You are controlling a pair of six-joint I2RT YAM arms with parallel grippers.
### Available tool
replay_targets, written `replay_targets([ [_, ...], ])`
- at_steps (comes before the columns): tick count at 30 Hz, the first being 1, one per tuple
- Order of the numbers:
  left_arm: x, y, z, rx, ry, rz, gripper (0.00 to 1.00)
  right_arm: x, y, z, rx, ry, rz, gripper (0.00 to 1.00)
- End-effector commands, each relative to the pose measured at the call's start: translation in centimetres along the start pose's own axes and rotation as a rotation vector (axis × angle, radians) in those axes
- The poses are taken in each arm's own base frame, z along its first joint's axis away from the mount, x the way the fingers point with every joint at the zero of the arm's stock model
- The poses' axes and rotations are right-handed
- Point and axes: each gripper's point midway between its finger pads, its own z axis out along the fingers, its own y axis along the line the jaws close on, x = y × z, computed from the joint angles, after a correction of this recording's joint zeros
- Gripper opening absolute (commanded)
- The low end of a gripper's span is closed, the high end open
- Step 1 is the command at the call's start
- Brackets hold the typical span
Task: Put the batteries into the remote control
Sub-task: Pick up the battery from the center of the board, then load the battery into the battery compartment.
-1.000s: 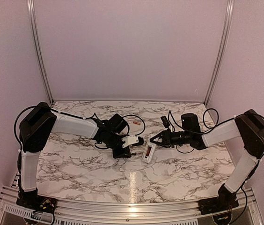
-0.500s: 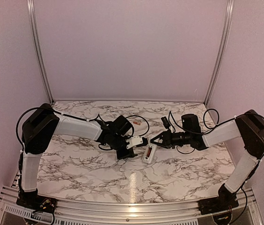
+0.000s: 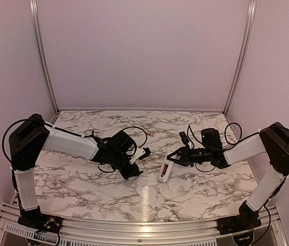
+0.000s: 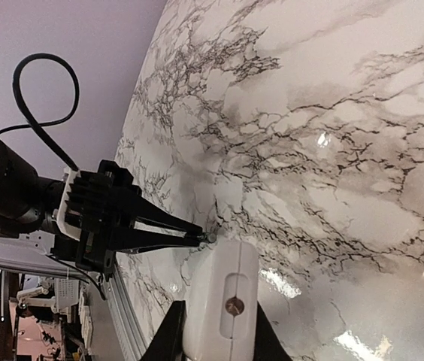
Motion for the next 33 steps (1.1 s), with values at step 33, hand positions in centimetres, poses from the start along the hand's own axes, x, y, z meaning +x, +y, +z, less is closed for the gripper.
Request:
replay_targets([
  [33,-4.4,-6.8,-5.2,-0.021,-0.227,-0.524,0.0,2.3,3.2,4.3,-0.089,0.02,0.082,0.0],
])
